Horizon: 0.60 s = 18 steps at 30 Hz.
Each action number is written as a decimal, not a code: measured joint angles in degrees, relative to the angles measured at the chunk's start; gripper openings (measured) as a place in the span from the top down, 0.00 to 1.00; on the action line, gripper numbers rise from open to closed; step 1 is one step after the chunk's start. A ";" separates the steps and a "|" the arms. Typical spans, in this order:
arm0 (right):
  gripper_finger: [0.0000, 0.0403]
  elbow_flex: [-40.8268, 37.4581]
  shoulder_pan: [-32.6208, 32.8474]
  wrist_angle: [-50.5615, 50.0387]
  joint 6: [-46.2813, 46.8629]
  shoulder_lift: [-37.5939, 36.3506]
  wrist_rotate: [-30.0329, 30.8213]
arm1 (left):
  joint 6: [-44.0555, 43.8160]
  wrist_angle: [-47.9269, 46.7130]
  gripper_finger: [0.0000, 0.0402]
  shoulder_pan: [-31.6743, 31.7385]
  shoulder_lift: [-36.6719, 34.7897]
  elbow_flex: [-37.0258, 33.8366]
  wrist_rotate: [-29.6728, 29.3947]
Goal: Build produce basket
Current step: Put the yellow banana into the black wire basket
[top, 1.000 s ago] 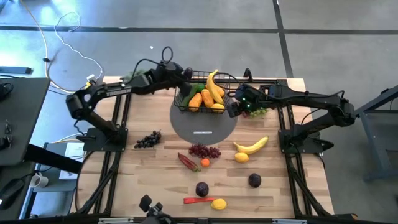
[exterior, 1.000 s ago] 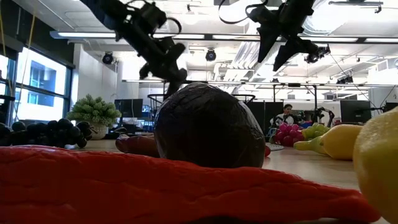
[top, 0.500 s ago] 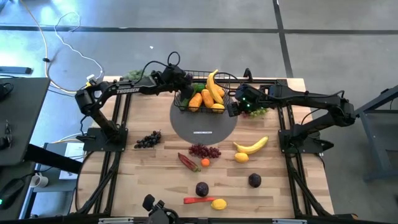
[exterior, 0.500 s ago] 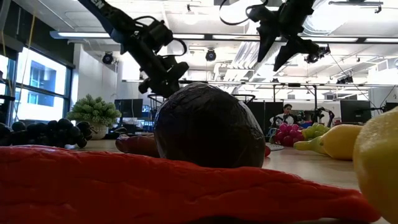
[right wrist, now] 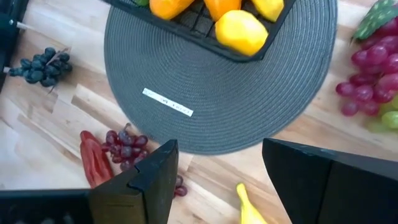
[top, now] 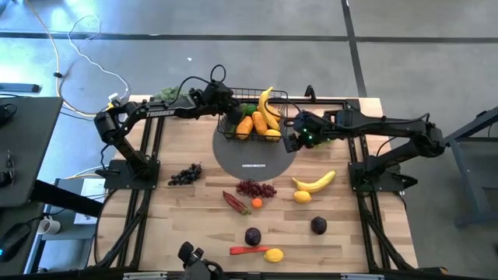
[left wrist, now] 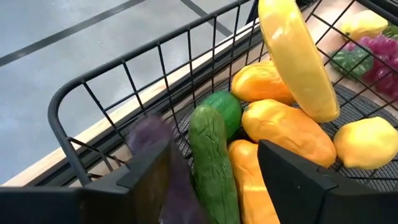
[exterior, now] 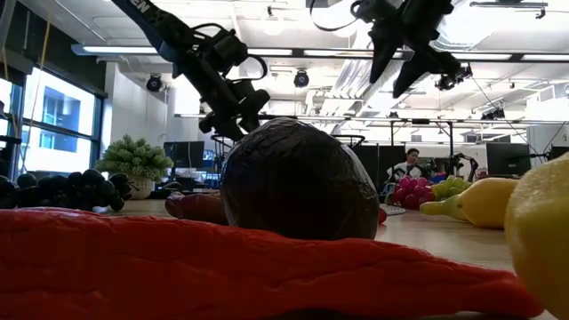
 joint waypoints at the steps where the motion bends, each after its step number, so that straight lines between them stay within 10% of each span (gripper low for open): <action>1: 0.46 0.00 0.44 -0.09 0.14 0.00 0.02 | 0.02 0.04 0.42 0.05 -0.01 0.00 -0.01; 18: 0.46 0.00 7.87 -0.30 -4.88 0.00 -2.36 | 3.04 -2.60 0.42 -0.83 -11.62 0.00 5.28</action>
